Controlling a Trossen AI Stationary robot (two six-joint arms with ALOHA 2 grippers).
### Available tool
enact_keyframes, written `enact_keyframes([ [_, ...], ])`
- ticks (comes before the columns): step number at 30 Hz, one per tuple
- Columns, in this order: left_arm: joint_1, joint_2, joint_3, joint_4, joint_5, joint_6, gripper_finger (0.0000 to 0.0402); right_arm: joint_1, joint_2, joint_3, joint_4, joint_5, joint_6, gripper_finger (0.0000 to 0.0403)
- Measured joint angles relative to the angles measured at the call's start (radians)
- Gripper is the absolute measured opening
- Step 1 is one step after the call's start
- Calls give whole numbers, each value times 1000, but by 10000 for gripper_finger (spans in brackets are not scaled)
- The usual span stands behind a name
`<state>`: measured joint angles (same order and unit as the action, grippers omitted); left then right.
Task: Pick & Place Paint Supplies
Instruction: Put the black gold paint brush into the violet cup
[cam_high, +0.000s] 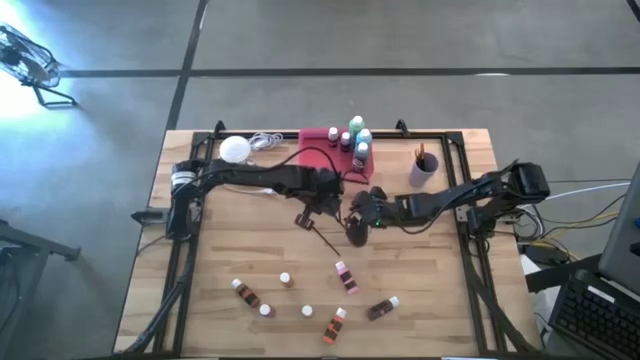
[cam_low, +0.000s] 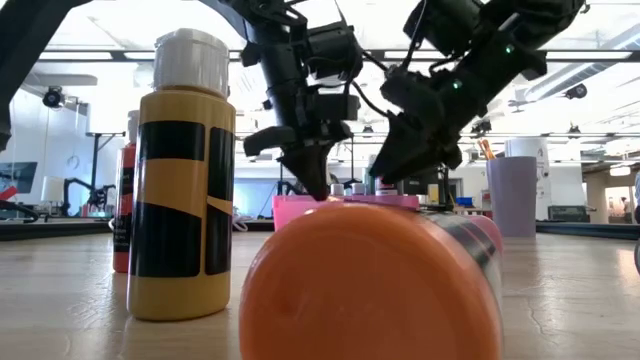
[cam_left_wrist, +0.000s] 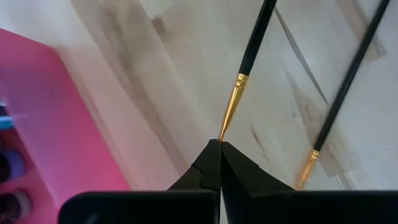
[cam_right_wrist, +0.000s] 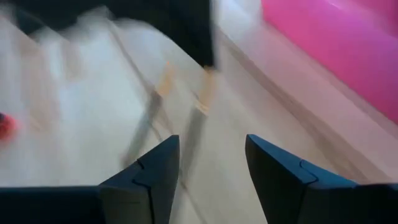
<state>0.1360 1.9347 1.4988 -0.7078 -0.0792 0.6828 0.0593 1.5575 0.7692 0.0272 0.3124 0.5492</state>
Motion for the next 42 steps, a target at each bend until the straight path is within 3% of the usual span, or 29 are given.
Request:
enact_keyframes([
  [14, -2, -8, 98, -8, -1, 16, 0, 6, 66, 3, 58, -8, 20, 178],
  [17, -2, -8, 102, -11, -1, 17, 0, 8, 65, 4, 63, 3, 20, 147],
  [22, -2, -8, 102, -36, 6, 17, 0, 8, 61, 4, 58, 12, 0, 29],
  [30, -3, -8, 101, -41, 2, 16, 3, 7, 61, 3, 55, 11, -2, 12],
  [37, -3, -10, 100, -28, -9, -4, 48, 7, 59, 4, 34, 19, -4, 11],
  [42, 23, -45, 100, -70, -129, -52, 105, 21, 30, 5, -121, 79, 37, 11],
])
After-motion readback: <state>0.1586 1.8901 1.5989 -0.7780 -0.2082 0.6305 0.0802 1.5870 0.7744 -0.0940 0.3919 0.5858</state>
